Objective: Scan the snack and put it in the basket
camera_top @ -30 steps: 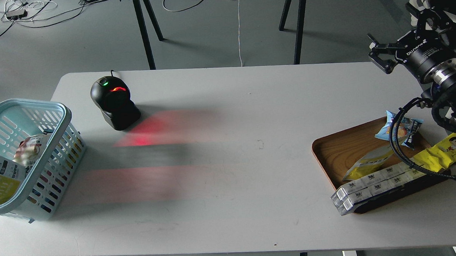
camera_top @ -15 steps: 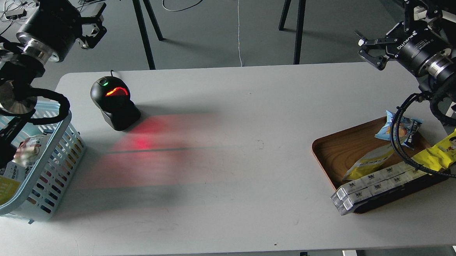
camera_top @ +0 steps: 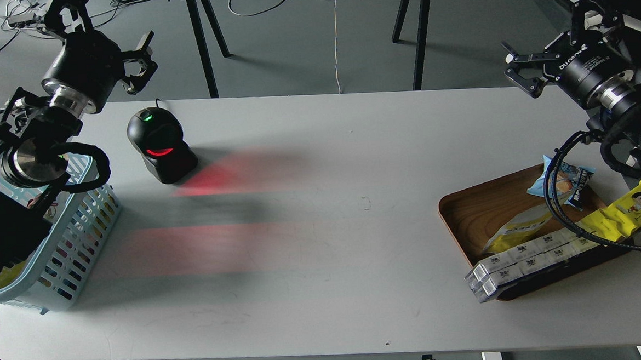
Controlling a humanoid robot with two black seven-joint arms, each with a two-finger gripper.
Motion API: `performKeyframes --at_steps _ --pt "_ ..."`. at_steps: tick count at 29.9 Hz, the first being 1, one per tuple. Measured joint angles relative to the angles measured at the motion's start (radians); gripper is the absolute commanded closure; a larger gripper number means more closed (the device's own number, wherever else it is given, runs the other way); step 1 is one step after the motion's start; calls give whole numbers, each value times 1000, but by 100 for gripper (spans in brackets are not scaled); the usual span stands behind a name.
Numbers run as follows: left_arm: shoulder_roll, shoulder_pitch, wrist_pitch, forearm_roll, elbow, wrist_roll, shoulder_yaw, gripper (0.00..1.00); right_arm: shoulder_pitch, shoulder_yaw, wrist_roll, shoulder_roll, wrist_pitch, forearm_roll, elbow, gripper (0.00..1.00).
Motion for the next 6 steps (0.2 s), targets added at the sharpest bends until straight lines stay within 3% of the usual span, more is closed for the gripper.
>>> performKeyframes --at_steps 6 --pt "2 4 2 -1 0 1 -3 0 0 0 0 2 1 0 -3 1"
